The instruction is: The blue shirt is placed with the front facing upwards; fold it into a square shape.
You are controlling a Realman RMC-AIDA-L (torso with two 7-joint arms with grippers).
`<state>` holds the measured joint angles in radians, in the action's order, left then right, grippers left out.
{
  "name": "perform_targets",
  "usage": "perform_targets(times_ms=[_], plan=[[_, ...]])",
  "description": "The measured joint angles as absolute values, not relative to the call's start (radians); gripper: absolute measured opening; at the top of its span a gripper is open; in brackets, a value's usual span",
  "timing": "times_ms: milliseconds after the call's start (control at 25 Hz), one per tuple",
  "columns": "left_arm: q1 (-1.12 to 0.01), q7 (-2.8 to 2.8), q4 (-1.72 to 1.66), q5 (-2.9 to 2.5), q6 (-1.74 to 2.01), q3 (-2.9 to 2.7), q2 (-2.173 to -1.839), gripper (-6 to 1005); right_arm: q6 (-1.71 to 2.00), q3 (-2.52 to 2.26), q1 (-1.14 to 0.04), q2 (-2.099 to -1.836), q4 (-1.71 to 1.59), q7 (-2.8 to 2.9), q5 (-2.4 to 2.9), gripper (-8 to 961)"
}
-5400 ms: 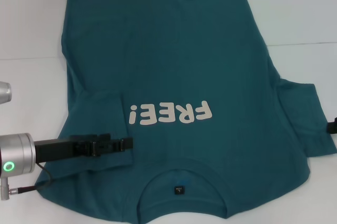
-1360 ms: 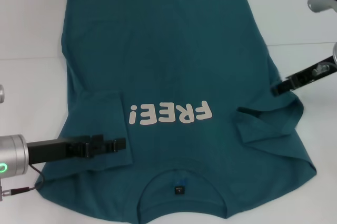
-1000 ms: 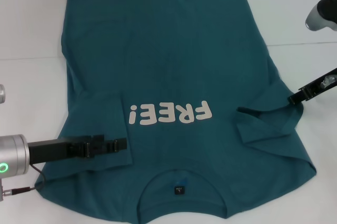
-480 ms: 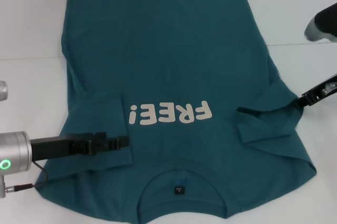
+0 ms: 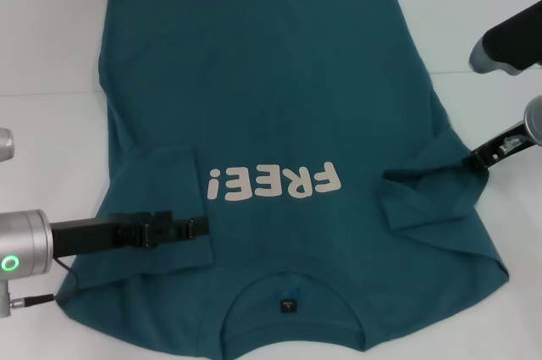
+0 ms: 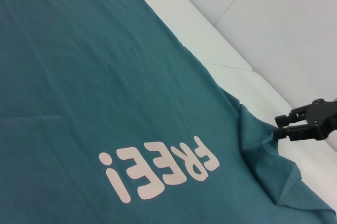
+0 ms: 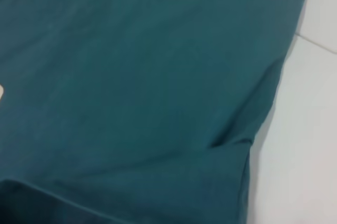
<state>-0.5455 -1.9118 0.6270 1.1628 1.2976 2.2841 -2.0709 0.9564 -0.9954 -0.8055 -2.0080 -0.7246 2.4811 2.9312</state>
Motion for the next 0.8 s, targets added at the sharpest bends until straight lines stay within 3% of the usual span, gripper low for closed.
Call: perform_targets(times_ms=[200,280,520,800], plan=[[-0.545,-1.911,0.626,1.163,1.298,2.284,-2.071,941,0.913,-1.009,-0.821,-2.014,-0.688,2.493,2.931,514],[-0.545,-1.911,0.626,1.163,1.298,2.284,-2.071,941,0.901,-1.008,-0.823,-2.02,-0.689,2.493,2.93,275],[-0.544,-1.911,0.626,1.163,1.298,2.284,-2.071,941,0.882,-1.009,-0.834,-2.038,-0.692,2.493,2.93,64],[-0.542,-1.911,0.626,1.163,1.296,2.289,-2.068,942,0.888,-1.006,-0.863,-2.047,-0.688,2.495,2.93,43]])
